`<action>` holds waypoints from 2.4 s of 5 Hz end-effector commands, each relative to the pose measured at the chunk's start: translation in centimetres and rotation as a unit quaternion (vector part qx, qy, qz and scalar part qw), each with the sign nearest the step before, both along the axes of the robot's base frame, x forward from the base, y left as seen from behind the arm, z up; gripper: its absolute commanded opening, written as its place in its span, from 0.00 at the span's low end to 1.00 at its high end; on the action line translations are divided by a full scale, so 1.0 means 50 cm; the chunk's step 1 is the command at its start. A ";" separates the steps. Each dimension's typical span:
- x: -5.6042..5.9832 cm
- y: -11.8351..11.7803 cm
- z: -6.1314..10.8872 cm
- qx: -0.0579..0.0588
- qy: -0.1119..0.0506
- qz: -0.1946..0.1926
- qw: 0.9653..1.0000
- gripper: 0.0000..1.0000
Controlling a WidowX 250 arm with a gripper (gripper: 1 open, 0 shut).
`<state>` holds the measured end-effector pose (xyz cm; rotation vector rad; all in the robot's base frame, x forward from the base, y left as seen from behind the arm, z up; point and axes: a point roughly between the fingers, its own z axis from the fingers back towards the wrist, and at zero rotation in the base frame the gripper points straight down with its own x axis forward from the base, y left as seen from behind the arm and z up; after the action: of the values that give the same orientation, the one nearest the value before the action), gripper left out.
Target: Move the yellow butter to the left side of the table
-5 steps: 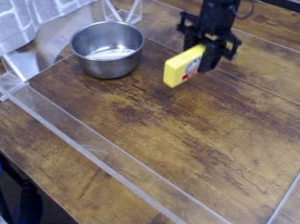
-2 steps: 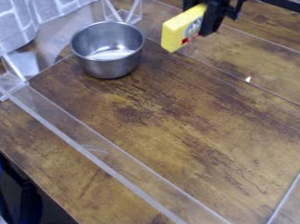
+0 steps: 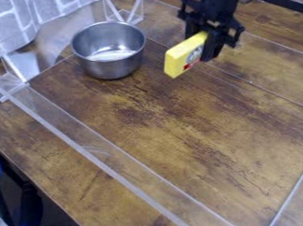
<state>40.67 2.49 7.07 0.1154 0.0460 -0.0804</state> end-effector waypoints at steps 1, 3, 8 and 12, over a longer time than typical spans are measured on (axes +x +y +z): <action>0.001 0.020 0.008 -0.001 -0.023 0.008 1.000 0.00; 0.001 0.020 0.092 0.011 -0.051 0.011 0.999 0.00; 0.014 0.084 0.135 0.019 -0.095 0.018 0.995 0.00; 0.083 0.094 0.059 -0.006 -0.118 -0.006 0.993 0.00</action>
<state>44.29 6.05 7.45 0.0969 -0.1220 -0.1037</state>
